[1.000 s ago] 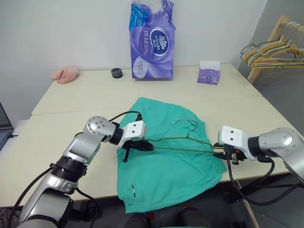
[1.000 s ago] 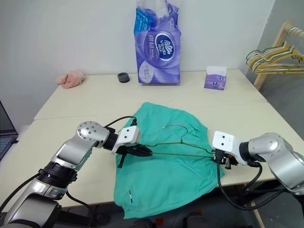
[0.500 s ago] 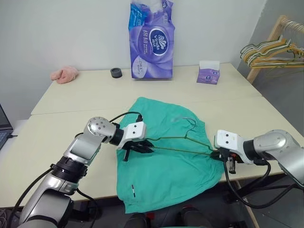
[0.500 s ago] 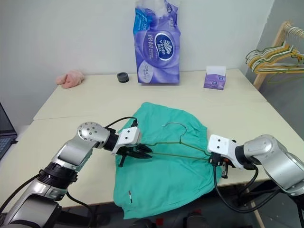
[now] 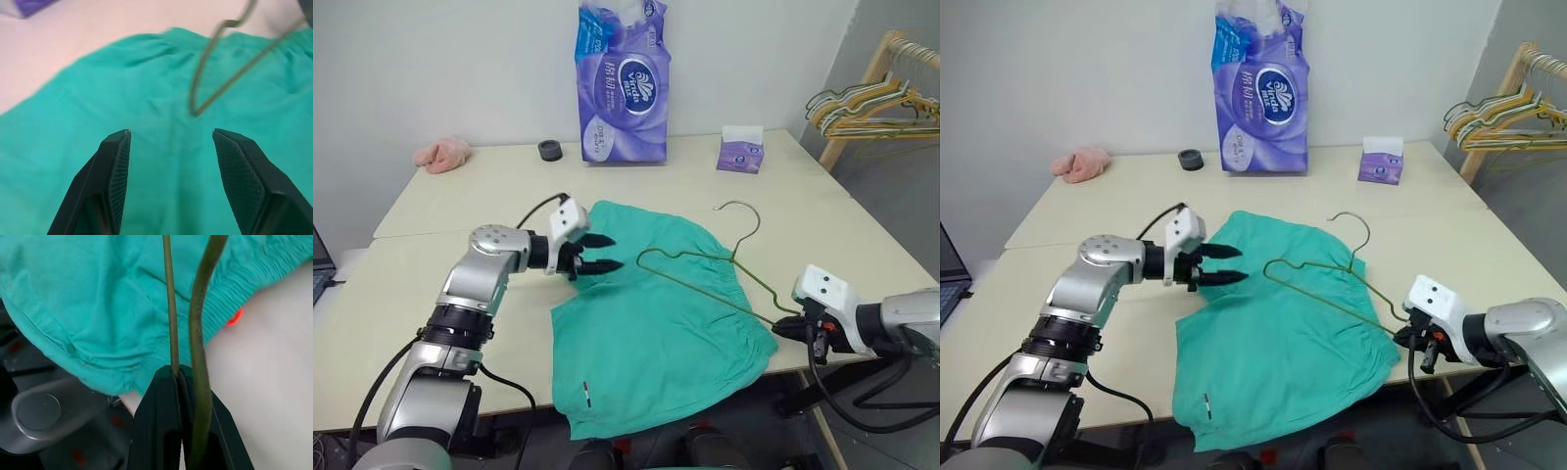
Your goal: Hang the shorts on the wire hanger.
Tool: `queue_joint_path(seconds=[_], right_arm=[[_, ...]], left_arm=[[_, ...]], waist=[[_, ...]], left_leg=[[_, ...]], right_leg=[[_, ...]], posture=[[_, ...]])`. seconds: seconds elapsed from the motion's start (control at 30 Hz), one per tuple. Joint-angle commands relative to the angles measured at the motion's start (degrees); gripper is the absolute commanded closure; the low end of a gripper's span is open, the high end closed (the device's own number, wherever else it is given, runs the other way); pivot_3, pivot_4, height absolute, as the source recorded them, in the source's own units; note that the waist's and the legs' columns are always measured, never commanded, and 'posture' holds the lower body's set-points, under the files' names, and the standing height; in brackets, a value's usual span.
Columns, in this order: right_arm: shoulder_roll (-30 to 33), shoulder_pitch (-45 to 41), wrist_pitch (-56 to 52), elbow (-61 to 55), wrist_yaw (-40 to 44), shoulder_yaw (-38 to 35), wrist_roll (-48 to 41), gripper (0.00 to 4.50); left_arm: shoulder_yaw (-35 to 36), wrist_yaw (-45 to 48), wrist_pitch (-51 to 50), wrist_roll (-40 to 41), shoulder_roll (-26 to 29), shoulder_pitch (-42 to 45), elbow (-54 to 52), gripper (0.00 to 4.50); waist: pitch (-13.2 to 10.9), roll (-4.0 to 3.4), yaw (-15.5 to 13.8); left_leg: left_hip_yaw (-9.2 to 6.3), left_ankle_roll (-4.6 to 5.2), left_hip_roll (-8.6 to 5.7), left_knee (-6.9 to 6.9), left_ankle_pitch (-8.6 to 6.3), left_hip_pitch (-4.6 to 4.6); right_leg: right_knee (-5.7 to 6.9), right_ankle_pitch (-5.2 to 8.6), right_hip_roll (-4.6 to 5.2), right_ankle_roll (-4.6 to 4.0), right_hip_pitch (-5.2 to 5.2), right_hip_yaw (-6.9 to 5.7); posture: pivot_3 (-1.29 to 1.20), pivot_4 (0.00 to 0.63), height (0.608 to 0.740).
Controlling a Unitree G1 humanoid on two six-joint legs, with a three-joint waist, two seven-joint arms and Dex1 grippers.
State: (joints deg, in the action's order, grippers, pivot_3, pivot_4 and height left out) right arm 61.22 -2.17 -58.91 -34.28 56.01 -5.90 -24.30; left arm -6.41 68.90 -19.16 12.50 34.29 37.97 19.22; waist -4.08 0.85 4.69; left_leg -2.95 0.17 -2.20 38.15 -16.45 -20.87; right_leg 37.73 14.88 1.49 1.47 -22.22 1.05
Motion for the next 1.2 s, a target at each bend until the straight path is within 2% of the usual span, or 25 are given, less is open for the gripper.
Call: queue_joint_path(seconds=[0.03, 0.13, 0.33, 0.53, 0.8, 0.97, 1.2], right_arm=[[-2.2, 3.8, -3.5, -2.6, -2.5, -8.3, -2.9, 4.5], [-6.2, 9.4, -9.2, -3.5, -4.8, -17.9, -5.2, 4.5], [-12.1, 21.4, -13.6, -5.3, -7.4, -30.5, -6.0, 4.5], [-12.8, 27.4, -11.2, -5.1, -8.9, -28.8, -5.4, 4.5], [-11.4, 27.5, -10.9, -5.9, -9.5, -24.9, -6.9, 4.5], [-10.5, 25.9, -12.5, -7.3, -9.5, -25.4, -9.2, 4.5], [-5.4, 27.5, -9.8, -11.2, -9.0, -23.8, -8.3, 4.5]], left_arm=[[3.5, -1.7, -0.8, 1.5, 0.4, 2.3, 3.5, 1.7], [3.9, 0.7, -4.8, 3.7, 0.9, 1.3, 2.9, 1.7], [0.5, 5.0, -9.4, 6.4, 0.5, -2.8, -5.7, 1.7], [-1.9, 6.0, -9.9, 6.1, -0.9, -2.1, -7.3, 1.7], [-2.7, 6.3, -9.6, 5.8, -0.8, -1.8, -8.0, 1.7], [-2.7, 5.8, -9.1, 5.5, -0.7, -2.2, -8.2, 1.7], [-2.5, 5.2, -8.3, 5.3, -0.8, -2.4, -7.9, 1.7]], waist=[[0.0, 0.01, 0.0], [0.0, 0.06, 0.1], [0.0, 0.04, 0.1], [0.0, 0.01, 0.6], [0.0, 0.02, 1.5], [0.0, 0.03, 1.5], [0.0, 0.07, 1.5]], left_leg=[[0.0, 0.0, 0.0, 0.0, 0.0, 0.0], [-0.05, 0.0, 0.0, -0.01, 0.0, -0.02], [-0.05, -0.03, -0.04, -0.04, -0.02, -0.01], [0.07, -0.03, -0.04, -0.03, -0.02, 0.05], [0.05, -0.03, -0.02, -0.07, -0.02, 0.04], [0.05, -0.03, -0.03, -0.07, -0.02, 0.05], [0.05, -0.03, -0.04, -0.07, -0.02, 0.03]], right_leg=[[0.0, 0.0, 0.0, 0.0, 0.0, 0.0], [0.0, 0.0, 0.0, 0.01, 0.01, -0.02], [0.01, 0.03, 0.07, 0.06, 0.02, 0.0], [0.02, 0.19, 0.05, 0.33, 0.04, 0.09], [0.02, 0.2, 0.0, 0.35, 0.03, 0.08], [0.01, 0.21, 0.0, 0.36, 0.04, 0.08], [-0.02, 0.22, 0.0, 0.37, 0.04, 0.07]], posture=[[-0.21, 0.052, 0.74], [-0.22, 0.054, 0.74], [-0.25, 0.058, 0.74], [-0.27, 0.058, 0.74], [-0.26, 0.06, 0.74], [-0.25, 0.062, 0.74], [-0.25, 0.062, 0.74]])
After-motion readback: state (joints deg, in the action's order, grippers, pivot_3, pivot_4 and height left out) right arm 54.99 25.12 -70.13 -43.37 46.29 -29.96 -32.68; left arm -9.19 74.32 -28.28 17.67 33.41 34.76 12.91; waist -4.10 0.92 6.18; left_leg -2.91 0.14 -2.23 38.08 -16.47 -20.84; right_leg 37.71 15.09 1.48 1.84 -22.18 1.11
